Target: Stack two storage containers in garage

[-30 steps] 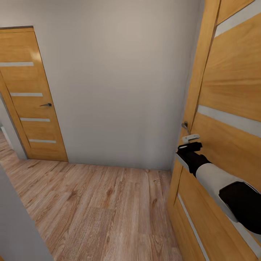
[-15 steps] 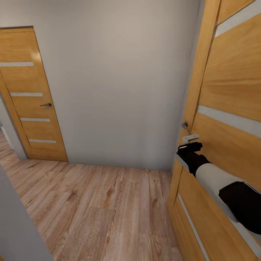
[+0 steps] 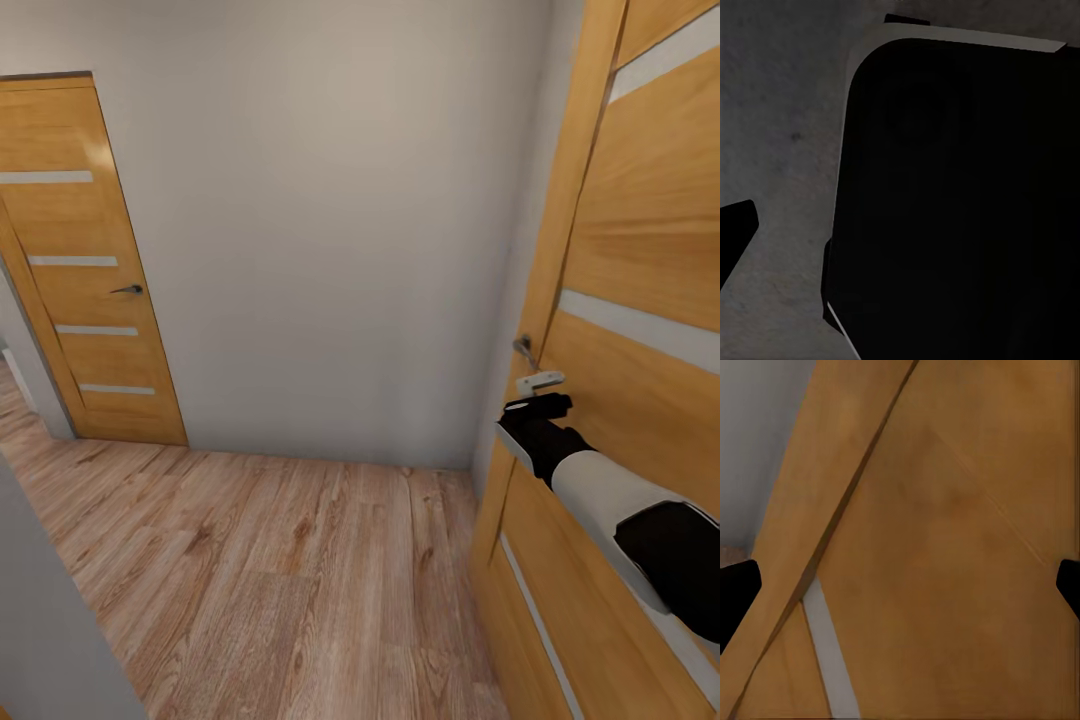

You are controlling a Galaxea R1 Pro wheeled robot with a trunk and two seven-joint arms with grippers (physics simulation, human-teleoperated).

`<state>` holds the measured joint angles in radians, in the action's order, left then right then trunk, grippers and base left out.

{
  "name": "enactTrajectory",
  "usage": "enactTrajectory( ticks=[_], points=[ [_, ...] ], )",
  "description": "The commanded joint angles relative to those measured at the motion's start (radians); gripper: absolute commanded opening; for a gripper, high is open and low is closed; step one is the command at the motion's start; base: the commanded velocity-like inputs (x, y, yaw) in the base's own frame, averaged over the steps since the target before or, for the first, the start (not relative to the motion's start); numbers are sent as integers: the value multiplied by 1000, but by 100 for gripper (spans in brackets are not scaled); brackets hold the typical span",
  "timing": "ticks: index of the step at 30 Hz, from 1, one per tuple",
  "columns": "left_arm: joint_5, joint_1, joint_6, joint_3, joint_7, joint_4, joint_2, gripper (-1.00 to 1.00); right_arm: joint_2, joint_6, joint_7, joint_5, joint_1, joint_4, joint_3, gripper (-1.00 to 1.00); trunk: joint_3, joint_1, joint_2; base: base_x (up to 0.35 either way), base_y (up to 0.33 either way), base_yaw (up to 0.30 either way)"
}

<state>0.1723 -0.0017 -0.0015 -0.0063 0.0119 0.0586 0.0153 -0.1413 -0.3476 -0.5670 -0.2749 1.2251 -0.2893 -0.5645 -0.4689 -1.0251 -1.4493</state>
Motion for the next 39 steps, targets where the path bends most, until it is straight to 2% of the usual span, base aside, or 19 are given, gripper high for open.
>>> enactTrajectory(
  ticks=[1,18,30,35,39],
  points=[
    [7,0,0,-1,1,1,0,100,-13,-16,-10,5,1,-1,-1,100,-1,0,-1,0,0,0],
    [9,0,0,0,1,1,-2,100,-62,-14,-10,5,1,-2,1,100,-1,0,-1,0,0,0],
    [9,0,0,0,2,1,-2,100,-67,-13,-10,5,1,-1,0,100,-1,0,-1,0,0,0],
    [9,0,0,0,1,1,-2,100,-96,-12,-10,5,1,-2,1,100,-1,0,-1,0,0,0],
    [9,0,0,0,1,1,-2,100,-95,-11,-10,5,1,-2,1,100,-1,0,-1,0,0,0]
  ],
)
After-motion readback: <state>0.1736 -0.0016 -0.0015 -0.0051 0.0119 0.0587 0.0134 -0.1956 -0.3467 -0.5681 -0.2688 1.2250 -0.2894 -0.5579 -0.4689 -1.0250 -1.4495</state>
